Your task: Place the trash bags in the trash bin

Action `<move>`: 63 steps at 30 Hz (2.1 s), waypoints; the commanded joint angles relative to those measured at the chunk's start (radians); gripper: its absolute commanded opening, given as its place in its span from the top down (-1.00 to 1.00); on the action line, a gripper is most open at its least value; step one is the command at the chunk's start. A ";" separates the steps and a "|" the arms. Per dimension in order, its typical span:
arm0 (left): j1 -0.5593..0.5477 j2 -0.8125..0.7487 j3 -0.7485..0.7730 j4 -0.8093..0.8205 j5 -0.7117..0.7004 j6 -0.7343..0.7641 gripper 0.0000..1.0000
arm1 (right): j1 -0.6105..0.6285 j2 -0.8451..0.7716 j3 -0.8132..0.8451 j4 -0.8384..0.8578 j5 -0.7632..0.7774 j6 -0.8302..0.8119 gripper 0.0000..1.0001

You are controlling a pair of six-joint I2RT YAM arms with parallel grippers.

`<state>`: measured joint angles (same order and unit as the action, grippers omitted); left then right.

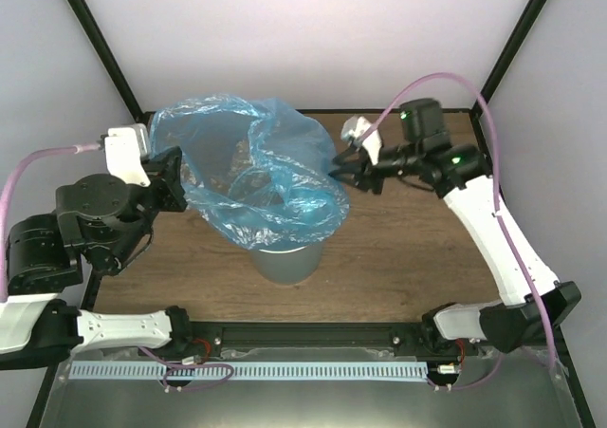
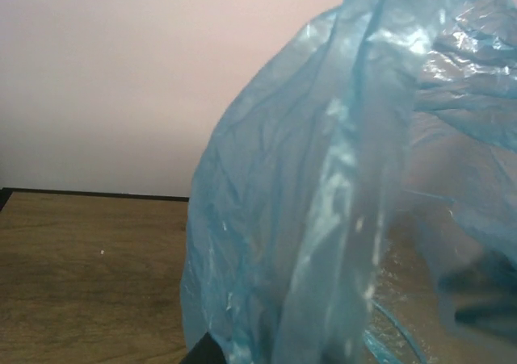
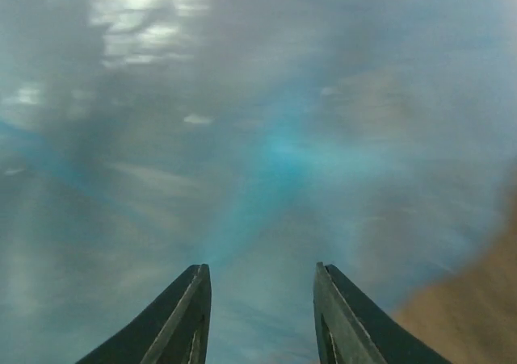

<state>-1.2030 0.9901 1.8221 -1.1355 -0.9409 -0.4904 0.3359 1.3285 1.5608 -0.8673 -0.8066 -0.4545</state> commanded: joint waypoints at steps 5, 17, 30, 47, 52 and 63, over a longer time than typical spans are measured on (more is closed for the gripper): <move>0.002 0.053 0.056 0.054 -0.013 0.068 0.92 | 0.300 0.008 -0.012 -0.097 0.171 -0.139 0.33; 0.003 0.043 -0.001 0.144 -0.049 0.127 0.92 | 0.541 0.167 0.063 -0.050 0.313 0.024 0.33; 0.195 0.131 0.012 0.094 0.093 0.103 0.92 | 0.279 -0.091 -0.015 -0.081 0.182 -0.057 -0.11; 0.373 0.226 0.074 0.177 0.456 0.197 0.92 | 0.126 0.484 0.471 0.196 0.328 0.196 0.08; 0.376 0.223 0.098 0.180 0.477 0.216 0.92 | 0.157 0.563 0.532 0.093 0.188 0.136 0.12; 0.378 0.225 0.104 0.212 0.511 0.234 0.92 | 0.349 0.224 0.145 0.058 0.078 -0.013 0.13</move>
<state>-0.8295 1.2179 1.9041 -0.9546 -0.4503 -0.2798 0.6342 1.6272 1.7454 -0.7696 -0.7040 -0.4004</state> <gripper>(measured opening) 0.041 0.436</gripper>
